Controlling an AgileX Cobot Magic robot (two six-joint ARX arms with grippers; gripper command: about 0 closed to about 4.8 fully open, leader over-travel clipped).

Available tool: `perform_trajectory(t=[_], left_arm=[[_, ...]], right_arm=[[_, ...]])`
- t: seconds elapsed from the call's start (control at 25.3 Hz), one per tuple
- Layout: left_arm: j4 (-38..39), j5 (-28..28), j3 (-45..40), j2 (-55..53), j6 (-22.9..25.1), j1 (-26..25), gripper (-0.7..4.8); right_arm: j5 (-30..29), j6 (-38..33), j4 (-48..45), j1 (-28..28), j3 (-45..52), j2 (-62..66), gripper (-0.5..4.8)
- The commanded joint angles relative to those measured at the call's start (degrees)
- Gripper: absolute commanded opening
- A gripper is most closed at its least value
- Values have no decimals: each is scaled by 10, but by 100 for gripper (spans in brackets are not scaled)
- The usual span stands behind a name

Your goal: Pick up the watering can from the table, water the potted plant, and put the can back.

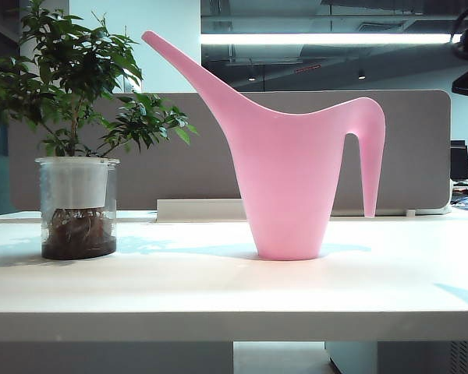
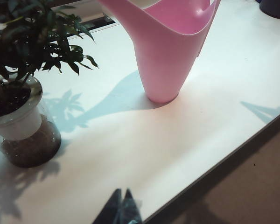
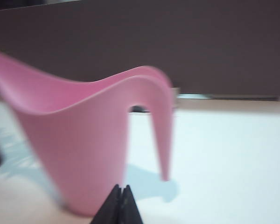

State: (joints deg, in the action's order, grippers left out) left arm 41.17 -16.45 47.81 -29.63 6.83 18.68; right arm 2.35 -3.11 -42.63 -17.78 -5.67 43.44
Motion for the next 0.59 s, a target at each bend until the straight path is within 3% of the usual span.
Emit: perform_trajectory(t=[0.04,0.12,0.44,0.59], left_arm=[[-5,-3,2,0,2,0,3],[-5,-3,2,0,2,0,3],[-5,-3,2,0,2,0,3],[-5,-3,2,0,2,0,3]], right_arm=[[-63,-3,68,-1,5,-49,-1],[-66,-3,139,-1,7,-95,-1],[-66,-4,286,0,46,-285,-1],[-66,-3,429,1,48,-387,-1]])
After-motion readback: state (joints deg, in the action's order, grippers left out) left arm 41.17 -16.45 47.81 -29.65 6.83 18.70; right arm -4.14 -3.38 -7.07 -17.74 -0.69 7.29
